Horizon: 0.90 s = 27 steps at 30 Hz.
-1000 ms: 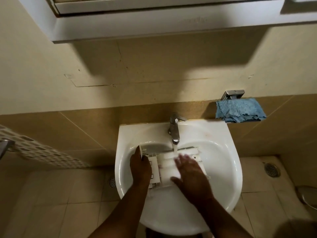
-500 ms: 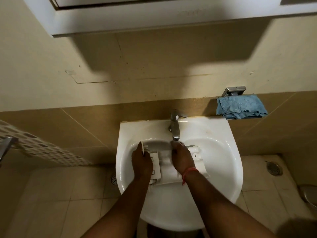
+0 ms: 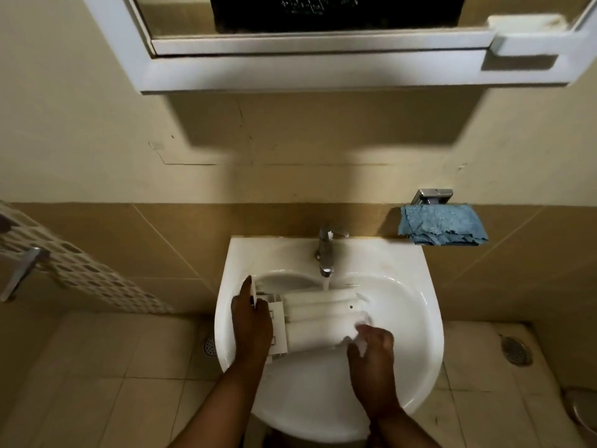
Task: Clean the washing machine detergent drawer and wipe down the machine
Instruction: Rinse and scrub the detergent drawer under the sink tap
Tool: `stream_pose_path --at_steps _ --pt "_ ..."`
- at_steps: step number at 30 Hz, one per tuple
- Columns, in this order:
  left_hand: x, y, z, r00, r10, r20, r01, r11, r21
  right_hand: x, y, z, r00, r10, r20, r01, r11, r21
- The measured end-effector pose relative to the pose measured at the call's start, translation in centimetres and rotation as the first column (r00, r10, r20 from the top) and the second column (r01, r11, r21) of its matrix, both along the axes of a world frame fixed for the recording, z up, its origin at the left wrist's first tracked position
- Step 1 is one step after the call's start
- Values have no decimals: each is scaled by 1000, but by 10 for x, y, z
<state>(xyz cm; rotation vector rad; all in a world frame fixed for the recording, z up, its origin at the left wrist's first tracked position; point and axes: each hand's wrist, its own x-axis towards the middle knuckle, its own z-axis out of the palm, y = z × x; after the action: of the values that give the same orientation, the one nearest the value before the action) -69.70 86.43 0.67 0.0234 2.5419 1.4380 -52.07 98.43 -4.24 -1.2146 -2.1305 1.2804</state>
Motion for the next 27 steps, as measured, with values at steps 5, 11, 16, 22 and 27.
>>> stream_pose_path --at_steps 5,11,16,22,27 --pt "24 -18 18 987 111 -119 -108 994 32 -19 -1 24 966 -256 -33 45 293 -955" --pt "44 -33 24 900 432 -65 -416 893 169 -38 -7 39 992 -61 -113 -93 269 -959" --pt "71 -31 38 750 657 76 -649 709 275 -57 -8 47 980 166 -106 -154 314 -937" --pt "109 -18 42 727 665 170 -686 690 233 -55 -8 29 977 188 -101 -163 356 -920" --pt "139 -25 31 735 647 203 -671 736 83 -53 0 27 957 254 -137 -247 475 -845"
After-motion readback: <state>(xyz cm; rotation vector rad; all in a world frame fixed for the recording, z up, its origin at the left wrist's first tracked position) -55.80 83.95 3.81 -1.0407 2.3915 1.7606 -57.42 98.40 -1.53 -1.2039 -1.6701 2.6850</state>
